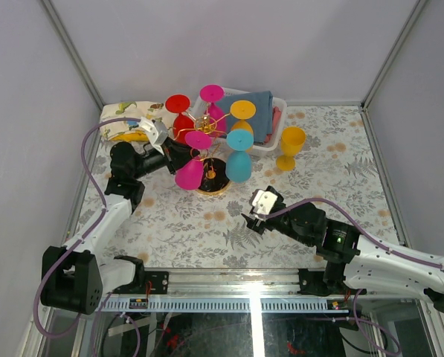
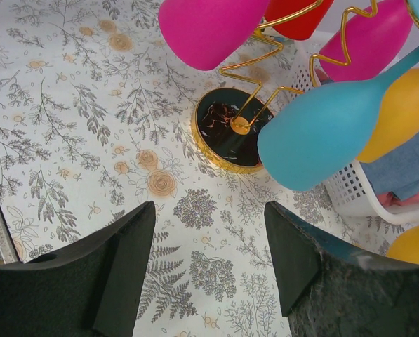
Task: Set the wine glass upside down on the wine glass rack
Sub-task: Turn the wine glass upside down at the wine rack.
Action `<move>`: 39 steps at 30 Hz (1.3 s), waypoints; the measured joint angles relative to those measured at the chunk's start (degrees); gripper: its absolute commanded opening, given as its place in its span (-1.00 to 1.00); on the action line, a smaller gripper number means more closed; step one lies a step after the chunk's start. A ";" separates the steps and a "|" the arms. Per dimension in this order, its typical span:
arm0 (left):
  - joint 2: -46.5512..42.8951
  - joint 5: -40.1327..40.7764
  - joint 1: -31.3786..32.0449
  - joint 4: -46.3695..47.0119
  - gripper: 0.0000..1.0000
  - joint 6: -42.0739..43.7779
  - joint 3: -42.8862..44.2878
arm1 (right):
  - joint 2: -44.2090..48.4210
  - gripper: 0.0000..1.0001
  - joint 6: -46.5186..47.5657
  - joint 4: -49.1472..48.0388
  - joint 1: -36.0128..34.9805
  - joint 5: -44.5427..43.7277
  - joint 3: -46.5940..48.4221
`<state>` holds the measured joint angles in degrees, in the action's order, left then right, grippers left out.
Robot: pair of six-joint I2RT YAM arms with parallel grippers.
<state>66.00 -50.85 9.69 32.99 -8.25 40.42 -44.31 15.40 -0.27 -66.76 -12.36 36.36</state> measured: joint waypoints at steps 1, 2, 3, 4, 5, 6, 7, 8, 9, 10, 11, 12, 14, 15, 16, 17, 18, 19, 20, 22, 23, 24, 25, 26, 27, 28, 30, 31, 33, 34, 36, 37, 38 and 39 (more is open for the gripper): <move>-0.02 -0.52 0.00 0.11 -0.99 0.15 -0.02 | -0.07 0.41 0.00 0.02 0.00 0.00 0.00; -0.02 -0.85 0.02 0.28 -0.99 0.24 -0.07 | -0.11 0.41 0.00 0.04 0.00 0.00 0.00; -0.07 -1.40 0.02 0.50 -0.99 0.44 -0.17 | -0.17 0.41 0.00 0.04 0.00 0.00 0.00; -0.13 -1.79 0.02 0.72 -0.99 0.57 -0.31 | -0.24 0.41 0.00 0.04 0.00 0.00 0.00; -0.20 -2.14 0.02 0.94 -0.99 0.72 -0.52 | -0.31 0.41 0.00 0.04 0.00 0.00 0.00; -0.37 -2.40 0.07 1.20 -0.98 0.87 -0.74 | -0.39 0.41 0.00 0.04 0.00 0.00 0.00; -0.55 -2.69 0.09 1.31 -0.96 1.07 -0.94 | -0.44 0.41 0.00 0.04 0.00 0.00 0.00; -0.70 -2.89 0.15 1.36 -0.95 1.25 -1.05 | -0.50 0.41 0.00 0.04 0.00 0.00 -0.02; -0.81 -3.21 0.31 1.38 -0.95 1.46 -1.11 | -0.52 0.41 0.00 0.04 0.00 0.02 0.00; -0.83 -3.67 0.46 1.38 -0.94 1.66 -1.14 | -0.52 0.41 0.00 0.07 0.00 0.02 -0.02; -0.83 -4.13 0.61 1.29 -0.94 1.90 -1.14 | -0.52 0.41 0.00 0.04 0.00 0.00 0.00; -0.83 -4.48 0.83 1.18 -0.94 2.19 -1.14 | -0.52 0.41 0.00 0.07 0.00 0.00 0.00; -0.83 -5.16 1.31 0.61 -0.91 3.04 -1.09 | -0.52 0.41 0.00 0.07 0.00 0.00 -0.02; -0.83 -5.62 1.66 -0.04 -0.87 3.54 -0.92 | -0.52 0.41 0.00 0.07 0.00 0.02 -0.02; -0.83 -5.99 2.05 -0.63 -0.84 4.11 -0.81 | -0.52 0.42 0.00 0.07 0.00 0.00 -0.02; -0.83 -6.29 2.47 -0.96 -0.80 4.66 -0.72 | -0.52 0.42 0.00 0.07 0.00 0.00 -0.02; -0.83 -6.62 2.78 -1.20 -0.73 5.07 -0.70 | -0.52 0.42 0.00 0.07 0.00 0.00 -0.02; -0.83 -6.75 2.99 -1.40 -0.69 5.35 -0.70 | -0.52 0.42 -0.02 0.07 0.00 0.00 -0.02; -0.83 -6.82 3.17 -1.60 -0.65 5.62 -0.70 | -0.52 0.42 -0.02 0.07 0.00 0.00 -0.02; -0.94 -6.75 3.39 -2.32 -0.52 5.86 -0.70 | -0.52 0.42 -0.02 0.07 0.00 0.00 -0.02; -1.09 -6.60 3.43 -2.69 -0.44 5.97 -0.72 | -0.52 0.43 -0.02 0.07 0.00 0.00 -0.04; -1.40 -6.34 3.45 -3.17 -0.40 6.01 -0.76 | -0.52 0.43 -0.02 0.07 0.00 -0.02 -0.04; -1.79 -5.86 3.48 -3.43 -0.36 6.01 -0.94 | -0.52 0.44 -0.04 0.07 0.00 -0.04 -0.07; -2.21 -5.31 3.52 -3.54 -0.33 6.01 -1.09 | -0.52 0.45 -0.13 0.07 0.00 -0.17 -0.07; -2.75 -4.66 3.58 -3.61 -0.31 5.95 -1.38 | -0.52 0.45 -0.26 0.07 0.00 -0.33 -0.07; -3.37 -3.91 3.76 -3.63 -0.28 5.84 -1.66 | -0.52 0.46 -0.44 0.09 0.00 -0.66 -0.07; -4.55 -2.12 3.93 -3.80 -0.17 5.11 -2.12 | -0.52 0.48 -0.76 0.39 0.00 -1.77 -0.07; -5.09 -1.25 4.09 -3.74 -0.07 4.42 -2.38 | -0.48 0.49 -0.92 0.57 0.00 -2.23 -0.07; -6.64 0.85 4.15 -3.04 0.24 2.21 -3.72 | -0.28 0.50 -1.38 1.11 0.00 -3.89 -0.07; -7.56 1.70 4.15 -2.64 0.31 0.87 -4.70 | -0.04 0.51 -1.64 1.25 0.00 -4.83 -0.09; -9.27 3.37 4.13 -2.54 0.38 -1.33 -6.43 | 0.66 0.51 -2.19 1.22 0.00 -6.49 -0.24; -10.29 4.31 4.15 -2.93 0.40 -2.49 -7.28 | 1.05 0.52 -2.43 1.25 0.00 -7.21 -0.28; -11.50 5.53 4.15 -3.63 0.42 -3.08 -8.00 | 1.40 0.53 -2.69 1.25 0.00 -8.00 -0.28; -12.66 6.69 4.15 -4.26 0.42 -3.69 -8.44 | 1.68 0.53 -2.97 1.25 0.00 -8.48 -0.28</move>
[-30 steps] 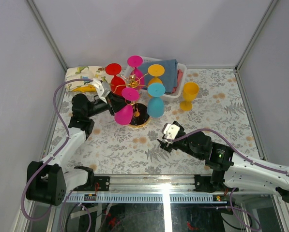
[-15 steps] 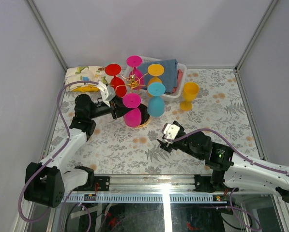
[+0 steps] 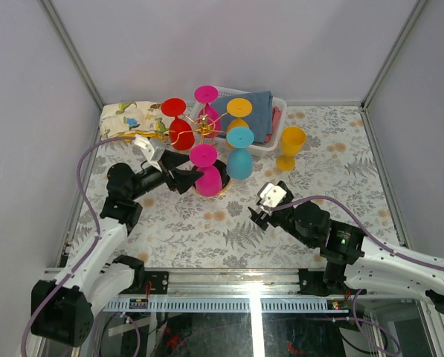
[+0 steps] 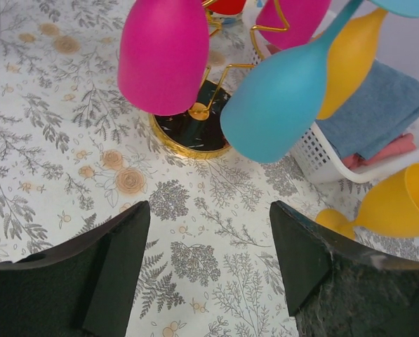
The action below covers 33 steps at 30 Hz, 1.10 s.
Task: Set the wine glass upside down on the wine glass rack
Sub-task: Turn the wine glass upside down at the wine rack, then pick up the wine glass at the center of the board.
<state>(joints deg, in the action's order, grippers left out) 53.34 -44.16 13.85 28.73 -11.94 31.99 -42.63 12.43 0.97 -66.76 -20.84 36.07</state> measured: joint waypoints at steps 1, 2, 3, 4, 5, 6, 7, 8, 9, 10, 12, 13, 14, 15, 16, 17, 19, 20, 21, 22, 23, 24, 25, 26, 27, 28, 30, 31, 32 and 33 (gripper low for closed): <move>-1.01 1.03 0.00 -0.68 0.43 -0.35 -0.22 | 0.31 0.53 -0.28 -0.02 0.00 -0.76 -0.02; -2.19 2.25 0.00 -1.68 0.44 -0.72 -0.31 | 0.61 0.54 -0.63 -0.02 0.00 -1.46 -0.04; -3.41 3.48 0.00 -2.64 0.45 -1.14 -0.33 | 0.85 0.54 -1.01 -0.02 0.00 -2.27 -0.07; -4.48 4.44 0.00 -3.34 0.45 -1.53 -0.31 | 1.07 0.54 -1.38 -0.02 0.00 -2.89 -0.07; -5.55 5.35 0.00 -4.31 0.46 -1.90 -0.31 | 1.27 0.55 -1.86 0.00 0.00 -3.91 -0.07; -6.51 6.16 0.00 -5.46 0.47 -2.38 -0.28 | 1.40 0.56 -2.23 0.04 0.00 -4.59 -0.07; -7.37 6.86 0.00 -6.71 0.48 -2.82 -0.28 | 1.51 0.57 -2.82 0.13 0.00 -5.64 -0.07; -8.17 7.52 0.00 -7.98 0.49 -3.30 -0.28 | 1.62 0.59 -3.54 0.50 0.00 -6.73 0.00; -8.85 8.13 0.00 -9.07 0.49 -3.76 -0.31 | 1.66 0.61 -4.09 0.92 0.00 -7.58 0.11; -10.08 9.16 0.00 -10.71 0.52 -4.35 -0.33 | 1.64 0.65 -4.98 2.05 0.00 -9.14 0.50; -13.07 10.97 0.00 -13.88 0.59 -5.40 -0.37 | 1.33 0.73 -6.80 5.01 0.00 -12.33 1.97; -14.88 12.07 0.00 -15.52 0.64 -5.81 -0.37 | 0.85 0.81 -8.07 7.65 0.00 -14.58 3.72; -16.31 12.92 0.00 -16.90 0.70 -6.10 -0.37 | 0.44 0.92 -8.98 9.03 0.00 -16.15 5.14; -18.14 14.71 0.00 -18.99 0.76 -6.36 -0.33 | -0.04 0.98 -10.03 10.91 0.00 -18.08 7.08; -19.39 16.09 0.00 -20.81 0.83 -6.47 -0.31 | -0.33 0.99 -10.86 12.11 0.00 -19.56 8.52; -20.96 18.03 0.00 -23.41 0.86 -6.67 -0.15 | -0.59 0.99 -11.87 13.66 0.00 -21.94 10.45; -23.30 21.92 0.00 -28.72 0.89 -6.73 0.57 | -0.68 0.98 -13.40 15.76 0.02 -25.51 12.90; -23.74 23.47 0.00 -31.04 0.94 -6.69 1.14 | -0.72 0.98 -14.14 16.92 0.09 -27.02 13.92; -23.89 24.76 0.00 -33.22 0.99 -6.62 1.73 | -0.94 0.98 -14.80 17.88 0.24 -28.02 14.71; -23.85 26.05 0.00 -35.60 1.00 -6.45 2.29 | -1.33 0.98 -15.65 19.52 0.79 -28.65 15.87; -23.78 26.86 0.00 -37.20 1.00 -6.32 2.62 | -1.92 0.98 -16.46 21.05 1.66 -29.14 17.18; -23.67 27.71 0.00 -38.97 1.00 -6.19 2.93 | -2.71 0.98 -17.29 22.40 2.91 -29.09 18.56; -23.56 28.30 0.00 -40.35 1.00 -6.05 3.06 | -3.65 0.98 -18.08 23.67 4.52 -28.83 19.91; -23.47 28.96 0.00 -41.55 1.00 -5.95 3.06 | -4.48 0.98 -18.78 24.57 6.43 -28.44 21.18; -23.39 29.38 0.00 -42.75 1.00 -5.79 3.06 | -5.51 0.98 -19.52 25.40 8.72 -27.30 22.36; -23.37 29.73 0.00 -43.58 1.00 -5.75 3.06 | -6.60 0.98 -20.13 26.05 9.64 -26.10 23.28; -23.43 30.40 0.00 -45.07 1.00 -5.53 3.06 | -8.44 0.98 -21.16 27.41 15.47 -23.54 24.46; -23.61 30.69 0.00 -45.72 1.00 -5.42 3.06 | -9.79 0.98 -21.88 28.24 18.23 -21.62 25.27; -23.87 30.95 0.00 -46.18 1.00 -5.31 3.06 | -10.82 0.98 -22.27 28.65 19.85 -20.35 25.75; -24.13 31.12 0.00 -46.45 1.00 -5.27 3.06 | -12.31 0.98 -22.80 29.31 22.12 -18.21 26.53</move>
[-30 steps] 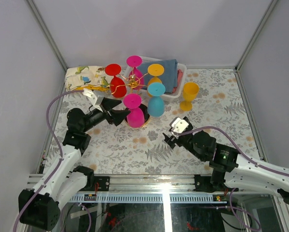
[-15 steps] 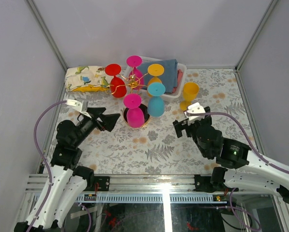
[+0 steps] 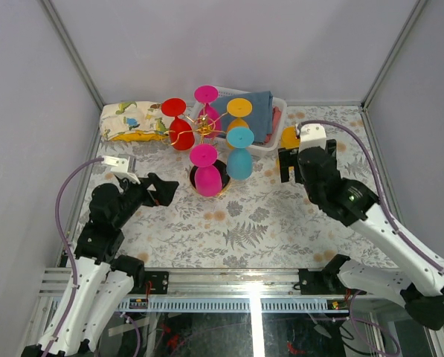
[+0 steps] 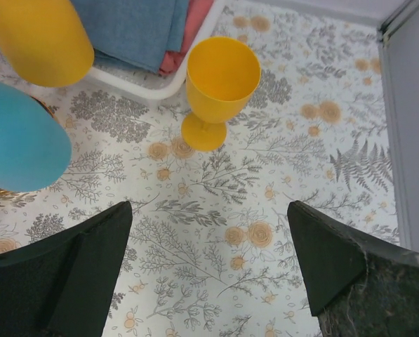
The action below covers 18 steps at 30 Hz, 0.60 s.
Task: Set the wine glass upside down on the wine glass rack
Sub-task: Pick up the wine glass at the center of the board.
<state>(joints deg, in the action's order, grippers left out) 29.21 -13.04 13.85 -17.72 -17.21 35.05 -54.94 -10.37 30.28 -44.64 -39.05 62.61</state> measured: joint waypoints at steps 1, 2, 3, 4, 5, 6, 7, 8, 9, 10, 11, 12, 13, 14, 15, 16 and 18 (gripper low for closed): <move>-0.37 0.04 0.00 -0.26 1.00 0.04 -0.02 | -1.49 0.98 -0.48 0.42 1.86 1.79 0.63; -0.74 0.07 0.00 -0.50 1.00 0.09 -0.02 | -2.82 0.99 -0.90 0.66 3.28 3.28 1.11; -1.03 0.07 0.00 -0.74 1.00 0.13 -0.02 | -4.28 0.98 -1.36 0.81 4.87 4.81 1.57; -1.29 0.13 0.00 -1.18 1.00 0.15 -0.02 | -5.81 0.98 -1.86 1.09 6.29 6.45 2.12; -1.51 0.22 0.00 -1.62 1.00 0.17 -0.02 | -7.37 0.99 -2.34 1.20 7.61 7.91 2.67; -1.70 0.24 0.00 -2.01 1.00 0.17 -0.02 | -8.70 0.98 -2.78 1.18 8.72 9.09 3.15; -1.88 0.33 0.04 -2.27 1.00 0.20 -0.02 | -10.29 0.98 -3.37 1.20 9.90 10.34 3.65; -2.12 0.46 0.11 -2.62 1.00 0.20 -0.02 | -11.89 0.98 -3.87 1.18 10.95 11.37 4.15; -2.27 0.59 0.22 -2.84 1.00 0.20 -0.02 | -13.33 0.98 -4.33 1.18 11.80 12.24 4.66; -2.47 0.68 0.37 -2.95 1.00 0.22 -0.02 | -14.91 0.99 -4.81 1.14 12.63 13.16 5.11; -2.58 0.70 0.42 -2.95 1.00 0.22 -0.02 | -16.39 0.98 -5.18 1.16 13.35 13.81 5.51; -2.62 0.72 0.48 -2.95 1.00 0.24 -0.02 | -17.49 0.98 -5.46 1.11 13.90 14.53 5.73; -2.62 0.87 0.55 -2.97 1.00 0.26 -0.02 | -18.69 0.98 -5.84 1.09 14.53 15.21 6.01; -2.62 1.05 0.63 -3.02 1.00 0.31 -0.02 | -19.74 0.99 -6.23 0.90 15.28 16.04 6.12; -2.62 1.09 0.76 -3.04 1.00 0.35 -0.02 | -20.57 0.99 -6.56 0.59 15.98 16.39 6.12; -2.67 1.25 0.92 -3.06 1.00 0.37 -0.02 | -21.44 0.98 -6.95 0.24 16.94 16.94 6.12; -2.86 1.62 1.25 -3.15 1.00 0.37 -0.02 | -22.51 0.98 -7.58 -0.61 18.40 17.75 6.12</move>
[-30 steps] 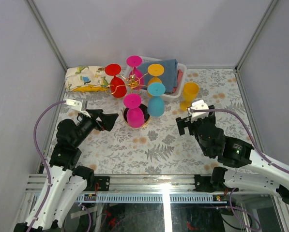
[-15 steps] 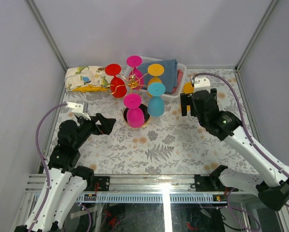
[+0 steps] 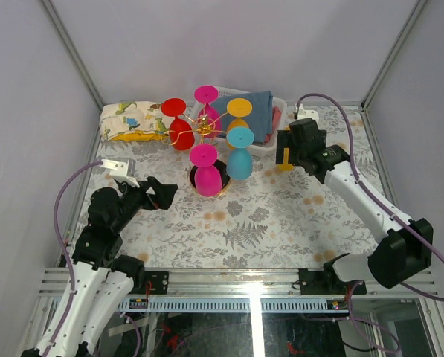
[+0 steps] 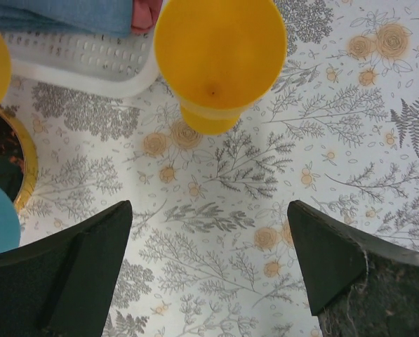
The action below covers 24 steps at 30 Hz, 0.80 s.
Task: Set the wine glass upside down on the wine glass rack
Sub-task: Pick up the wine glass at the center of the board.
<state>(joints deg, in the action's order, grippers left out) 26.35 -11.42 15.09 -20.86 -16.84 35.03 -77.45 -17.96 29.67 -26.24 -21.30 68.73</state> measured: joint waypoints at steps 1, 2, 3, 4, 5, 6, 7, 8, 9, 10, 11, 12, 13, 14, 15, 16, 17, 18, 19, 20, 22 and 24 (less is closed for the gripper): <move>-0.13 0.15 0.11 -0.02 1.00 0.00 0.00 | -0.42 0.99 -0.28 -0.61 0.68 0.17 0.00; -0.31 0.46 0.31 -0.11 1.00 0.00 0.00 | -0.92 0.99 -0.66 -1.38 1.46 0.72 0.00; -0.44 0.68 0.35 -0.17 1.00 0.00 0.00 | -1.42 0.99 -0.98 -2.25 2.21 1.14 0.00; -0.55 1.01 0.46 -0.26 1.00 0.00 0.00 | -1.95 0.98 -1.29 -3.06 2.82 1.53 0.00; -0.61 1.27 0.61 -0.39 1.00 0.00 0.00 | -2.69 0.99 -1.68 -4.00 3.50 2.05 0.00; -0.63 1.49 0.66 -0.55 1.00 0.00 0.00 | -3.30 0.99 -1.95 -4.70 3.96 2.43 0.00; -0.61 1.68 0.66 -0.68 1.00 0.00 0.00 | -4.20 0.99 -2.27 -5.57 4.52 2.89 0.00; -0.55 1.88 0.70 -0.90 1.00 0.00 0.00 | -5.27 0.99 -2.69 -6.60 5.03 3.48 0.02; -0.52 1.99 0.74 -1.03 1.00 0.00 0.00 | -6.27 0.99 -3.02 -7.43 5.40 4.04 0.02; -0.42 2.23 0.87 -1.16 1.00 0.00 0.00 | -7.28 0.99 -3.28 -8.20 5.70 4.46 0.04; -0.31 2.38 1.07 -1.22 1.00 0.00 0.00 | -8.07 0.99 -3.45 -8.68 5.88 4.59 0.07; -0.20 2.47 1.25 -1.36 1.00 0.00 0.00 | -8.98 0.99 -3.63 -9.33 6.12 4.87 0.15; -0.04 2.49 1.42 -1.51 1.00 0.00 0.00 | -10.01 0.98 -3.76 -9.88 6.25 5.07 0.44; 0.11 2.56 1.53 -1.57 1.00 0.00 0.00 | -10.78 0.98 -3.80 -10.34 6.36 5.22 0.66; 0.35 2.62 1.66 -1.60 1.00 0.00 0.00 | -11.58 0.98 -3.93 -10.84 6.45 5.40 0.90; 0.52 2.64 1.68 -1.64 1.00 0.00 0.00 | -12.24 0.99 -3.98 -11.15 6.54 5.42 1.18; 0.76 2.69 1.70 -1.70 1.00 0.00 0.00 | -12.96 0.99 -4.02 -11.41 6.62 5.42 1.66; 0.92 2.71 1.68 -1.81 1.00 0.00 0.00 | -13.70 0.98 -4.07 -11.96 6.71 5.42 2.01; 1.01 2.71 1.70 -1.90 1.00 0.00 0.00 | -14.36 0.98 -4.07 -12.37 6.80 5.40 2.40; 1.03 2.73 1.70 -1.92 1.00 0.00 0.00 | -14.97 0.99 -4.07 -12.61 6.86 5.38 2.82; 1.01 2.89 1.70 -1.92 1.00 0.00 0.00 | -16.35 0.99 -4.04 -12.83 6.93 5.29 3.87; 1.01 2.91 1.70 -1.92 1.00 0.00 0.00 | -17.66 0.98 -3.98 -13.03 7.02 5.20 4.96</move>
<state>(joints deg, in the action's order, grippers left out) 27.35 -8.51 16.80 -22.79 -16.84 35.03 -95.11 -21.93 16.64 -19.22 -16.10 73.69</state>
